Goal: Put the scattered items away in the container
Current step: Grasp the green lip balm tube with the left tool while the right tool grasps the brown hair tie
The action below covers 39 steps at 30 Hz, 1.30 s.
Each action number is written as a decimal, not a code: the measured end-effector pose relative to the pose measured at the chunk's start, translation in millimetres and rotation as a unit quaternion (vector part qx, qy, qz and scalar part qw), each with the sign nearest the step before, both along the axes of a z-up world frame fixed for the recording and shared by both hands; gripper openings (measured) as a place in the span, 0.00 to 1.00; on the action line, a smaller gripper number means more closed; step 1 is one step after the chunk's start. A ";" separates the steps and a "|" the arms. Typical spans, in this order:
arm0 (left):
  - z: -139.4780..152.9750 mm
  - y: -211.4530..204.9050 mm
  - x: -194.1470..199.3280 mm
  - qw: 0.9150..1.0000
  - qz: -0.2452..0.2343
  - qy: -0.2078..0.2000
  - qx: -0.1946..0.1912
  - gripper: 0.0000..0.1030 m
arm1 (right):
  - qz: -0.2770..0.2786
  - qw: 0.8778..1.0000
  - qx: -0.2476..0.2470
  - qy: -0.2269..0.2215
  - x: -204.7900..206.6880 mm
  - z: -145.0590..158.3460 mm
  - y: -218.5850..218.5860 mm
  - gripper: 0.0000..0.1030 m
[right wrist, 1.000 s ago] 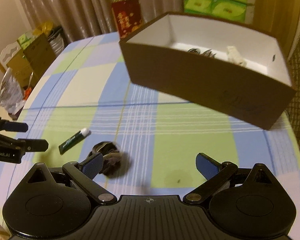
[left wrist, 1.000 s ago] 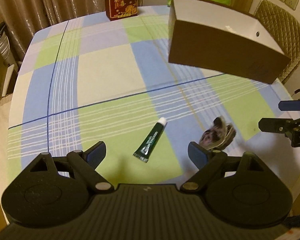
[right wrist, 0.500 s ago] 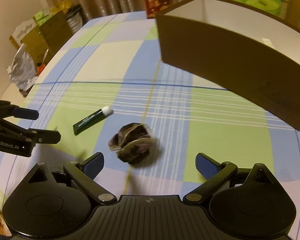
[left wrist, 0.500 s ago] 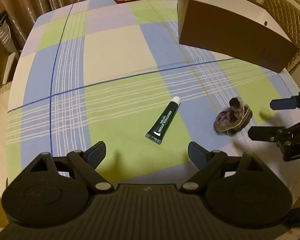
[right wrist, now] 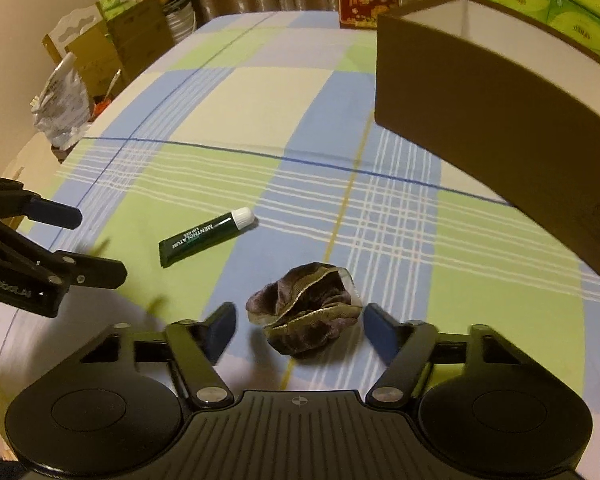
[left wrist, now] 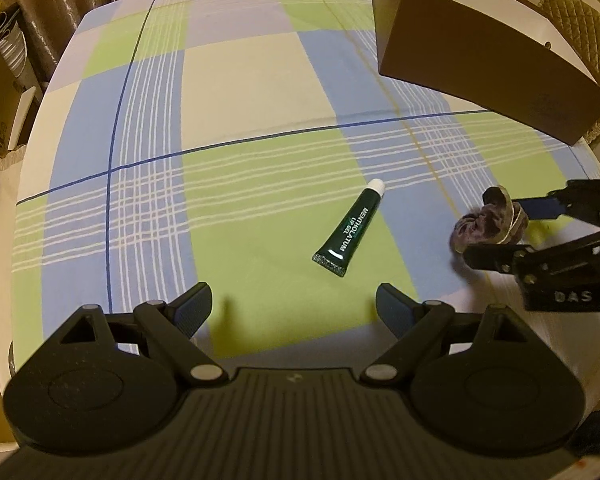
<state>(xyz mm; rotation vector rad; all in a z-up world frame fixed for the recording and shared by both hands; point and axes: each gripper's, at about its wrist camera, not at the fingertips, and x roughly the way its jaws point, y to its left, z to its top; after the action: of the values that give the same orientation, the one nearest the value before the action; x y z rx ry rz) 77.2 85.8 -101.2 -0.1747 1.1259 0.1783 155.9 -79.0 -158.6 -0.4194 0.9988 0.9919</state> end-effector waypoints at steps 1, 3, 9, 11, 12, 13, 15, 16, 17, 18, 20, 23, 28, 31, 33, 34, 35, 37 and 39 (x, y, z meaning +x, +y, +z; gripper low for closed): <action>-0.5 -0.4 0.9 1.000 -0.001 0.000 -0.001 0.83 | -0.003 1.000 0.002 0.004 1.9 -1.9 -0.7 0.52; -1.8 -1.0 3.1 1.000 -0.003 0.001 -0.005 0.81 | -0.011 1.000 0.010 0.018 6.8 -3.7 -4.4 0.36; -7.8 -6.3 15.9 1.000 -0.021 0.001 -0.005 0.79 | -0.040 0.999 0.023 0.026 22.2 1.5 -16.1 0.25; -9.9 -9.3 23.1 0.999 -0.032 -0.002 -0.004 0.78 | -0.054 0.998 0.021 0.026 29.1 2.8 -21.5 0.25; -10.9 -11.4 27.6 0.999 -0.040 -0.004 -0.003 0.77 | -0.061 0.998 0.020 0.026 32.2 3.3 -24.7 0.25; -11.9 -13.5 31.9 0.999 -0.048 -0.006 -0.002 0.76 | -0.069 0.997 0.020 0.026 35.7 3.7 -28.6 0.25; -14.6 -18.2 40.8 0.998 -0.064 -0.011 0.001 0.73 | -0.079 0.996 0.018 0.026 41.5 4.2 -35.1 0.25; -16.1 -20.1 45.8 0.997 -0.071 -0.013 0.002 0.73 | -0.085 0.996 0.017 0.025 44.0 4.7 -38.5 0.25; -17.6 -21.3 50.1 0.997 -0.077 -0.015 0.002 0.72 | -0.090 0.996 0.016 0.025 46.4 5.1 -41.5 0.25; -19.1 -22.3 54.0 0.997 -0.082 -0.017 0.001 0.71 | -0.094 0.995 0.016 0.025 48.5 5.6 -44.8 0.25; -22.7 -23.5 62.1 0.996 -0.093 -0.016 -0.003 0.66 | -0.104 0.994 0.016 0.025 52.6 6.3 -51.2 0.25; -27.3 -25.3 71.8 0.994 -0.109 -0.015 -0.007 0.56 | -0.116 0.993 0.015 0.026 56.8 7.1 -60.0 0.25; -32.3 -27.5 80.3 0.992 -0.128 -0.011 -0.014 0.49 | -0.131 0.991 0.015 0.027 61.1 9.0 -69.9 0.25; -34.9 -27.5 81.9 0.991 -0.134 -0.011 -0.018 0.45 | -0.136 0.990 0.015 0.029 62.8 9.5 -73.4 0.25; -35.3 -27.3 82.1 0.990 -0.138 -0.015 -0.020 0.44 | -0.139 0.990 0.016 0.030 63.7 9.9 -75.2 0.26; -35.4 -27.1 81.9 0.990 -0.139 -0.017 -0.021 0.44 | -0.140 0.989 0.020 0.032 63.9 10.4 -76.4 0.26; -35.6 -26.8 81.7 0.990 -0.140 -0.019 -0.022 0.42 | -0.140 0.989 0.024 0.036 64.4 10.8 -77.2 0.26; -35.4 -27.2 80.0 0.990 -0.141 -0.022 -0.015 0.38 | -0.143 0.988 0.032 0.041 64.3 11.9 -78.8 0.26; -34.8 -28.1 77.2 0.989 -0.142 -0.025 -0.001 0.23 | -0.142 0.988 0.033 0.044 64.5 12.2 -79.4 0.35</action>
<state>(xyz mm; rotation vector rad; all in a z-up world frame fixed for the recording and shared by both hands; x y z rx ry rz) 154.4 57.7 -136.0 -0.0179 1.0886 -0.0807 220.4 -158.4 -146.5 -0.1719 1.0676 0.7879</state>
